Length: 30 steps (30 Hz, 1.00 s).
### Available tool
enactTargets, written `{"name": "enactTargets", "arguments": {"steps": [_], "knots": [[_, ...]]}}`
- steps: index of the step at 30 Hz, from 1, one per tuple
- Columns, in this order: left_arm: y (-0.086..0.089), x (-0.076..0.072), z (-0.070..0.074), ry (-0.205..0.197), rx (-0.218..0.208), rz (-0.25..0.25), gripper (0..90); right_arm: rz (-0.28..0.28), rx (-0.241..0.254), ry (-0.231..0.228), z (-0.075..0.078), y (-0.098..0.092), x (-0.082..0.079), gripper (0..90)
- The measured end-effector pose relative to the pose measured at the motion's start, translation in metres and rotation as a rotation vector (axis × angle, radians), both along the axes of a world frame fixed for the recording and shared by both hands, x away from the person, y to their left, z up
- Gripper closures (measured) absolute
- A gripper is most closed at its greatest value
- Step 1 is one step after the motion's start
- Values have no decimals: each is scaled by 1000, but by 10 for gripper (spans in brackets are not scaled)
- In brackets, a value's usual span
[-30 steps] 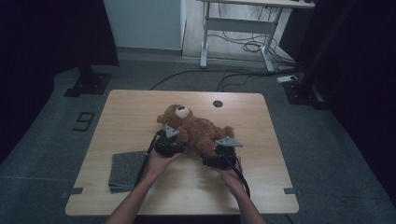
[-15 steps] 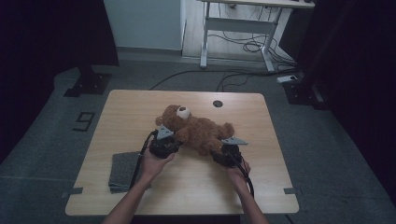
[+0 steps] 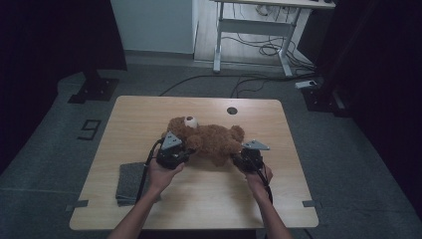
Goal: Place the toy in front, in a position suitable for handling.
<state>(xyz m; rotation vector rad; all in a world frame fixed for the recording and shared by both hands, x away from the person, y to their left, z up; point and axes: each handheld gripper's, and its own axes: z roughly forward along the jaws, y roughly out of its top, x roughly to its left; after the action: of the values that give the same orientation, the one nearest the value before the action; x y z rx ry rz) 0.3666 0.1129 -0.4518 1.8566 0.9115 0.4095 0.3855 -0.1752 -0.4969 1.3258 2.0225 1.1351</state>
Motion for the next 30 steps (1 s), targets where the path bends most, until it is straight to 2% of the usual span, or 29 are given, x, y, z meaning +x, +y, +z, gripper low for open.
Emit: {"name": "enactTargets", "arguments": {"steps": [10, 12, 17, 22, 23, 24, 25, 30], "knots": [[1, -7, 17, -27, -39, -33, 760, -8, -2, -63, 23, -4, 5, 661], [2, -11, 20, -27, -56, -44, 760, -10, 1, -92, 32, -6, 2, 661], [0, -18, 22, -25, -85, -71, 758, -13, 12, -134, 43, -13, -7, 661], [-3, -20, 16, -3, -80, -77, 757, -1, 19, -117, 35, -17, -13, 658], [-4, -21, 10, 15, -75, -80, 756, 9, 23, -92, 25, -19, -15, 656], [-4, -21, 10, 15, -75, -80, 756, 9, 23, -92, 25, -19, -15, 656], [-4, -20, 2, 36, -63, -80, 755, 16, 32, -78, 15, -20, -16, 655], [-2, -17, -11, 70, -61, -71, 749, 25, 45, -51, 1, -20, -15, 646]]}}
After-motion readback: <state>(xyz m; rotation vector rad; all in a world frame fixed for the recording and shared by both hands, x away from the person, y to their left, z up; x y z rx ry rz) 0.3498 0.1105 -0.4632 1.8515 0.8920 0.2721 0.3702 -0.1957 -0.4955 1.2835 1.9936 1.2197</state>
